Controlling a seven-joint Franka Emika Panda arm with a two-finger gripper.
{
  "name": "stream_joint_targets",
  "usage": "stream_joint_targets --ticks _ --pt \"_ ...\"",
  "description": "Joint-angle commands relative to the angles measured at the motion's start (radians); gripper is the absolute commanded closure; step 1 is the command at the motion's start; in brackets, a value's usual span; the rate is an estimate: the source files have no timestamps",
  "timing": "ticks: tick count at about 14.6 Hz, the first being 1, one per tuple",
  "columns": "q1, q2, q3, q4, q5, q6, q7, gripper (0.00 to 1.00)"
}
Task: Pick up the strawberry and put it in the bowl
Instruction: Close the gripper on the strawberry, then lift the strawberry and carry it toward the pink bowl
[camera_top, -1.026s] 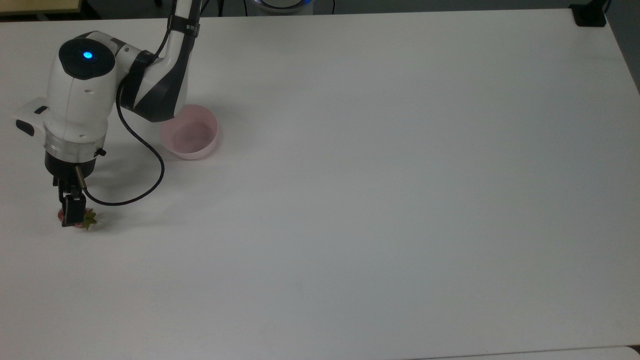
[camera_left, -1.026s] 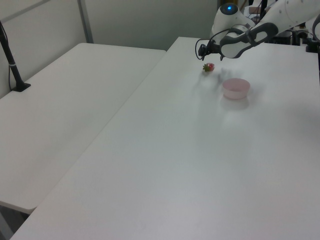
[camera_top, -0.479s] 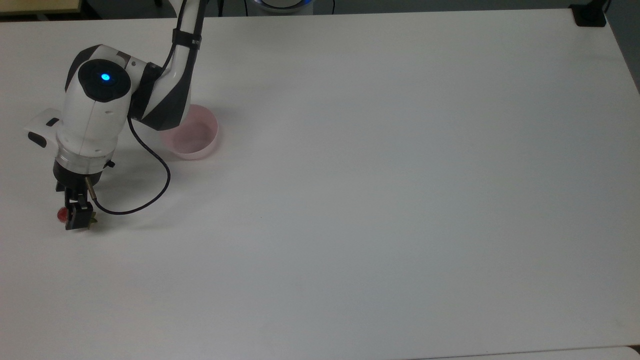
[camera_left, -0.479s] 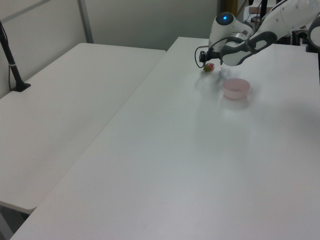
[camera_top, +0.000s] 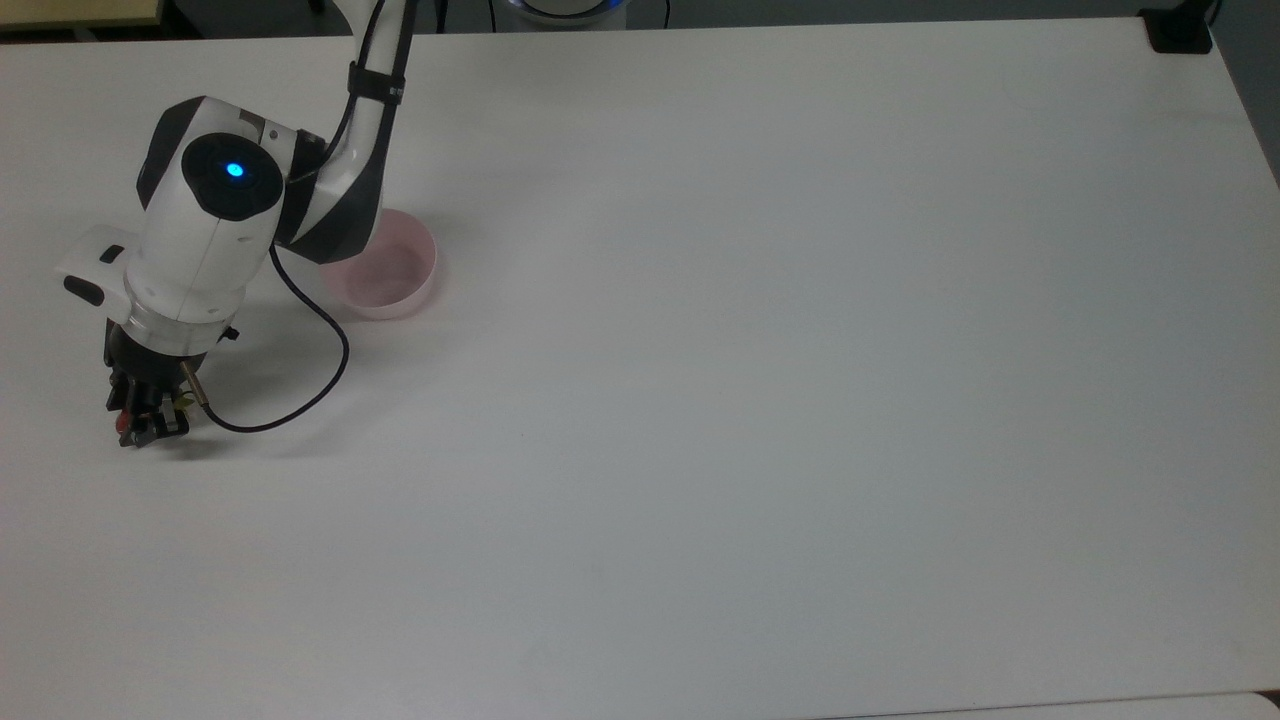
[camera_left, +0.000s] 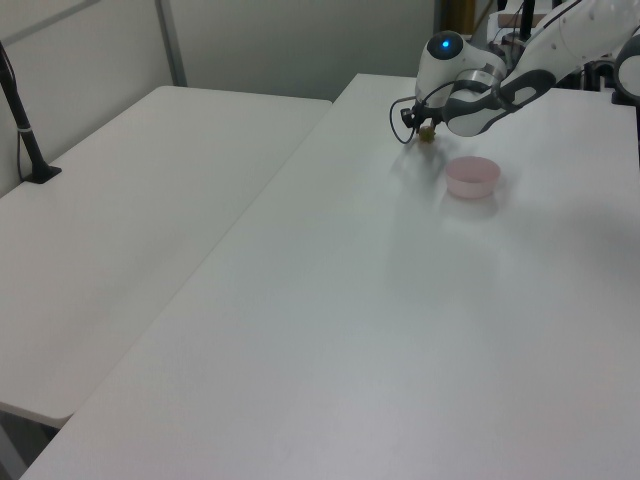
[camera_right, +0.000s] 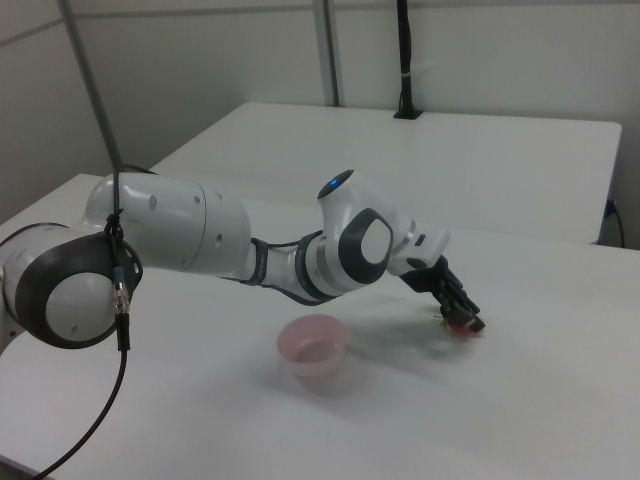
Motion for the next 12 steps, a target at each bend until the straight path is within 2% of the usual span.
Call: stream_joint_targets --ticks 1,6,9,10,12 --pt "0.002 -0.001 -0.008 0.008 -0.016 0.011 0.013 1.00" --pt "-0.014 -0.038 -0.005 0.007 0.002 0.009 -0.037 1.00" --pt "-0.015 -0.076 -0.005 0.004 0.074 0.008 -0.123 1.00" --pt "-0.015 -0.113 -0.001 -0.017 0.104 0.008 -0.173 1.00" --pt "-0.003 -0.223 -0.001 -0.126 0.145 0.008 -0.265 1.00"
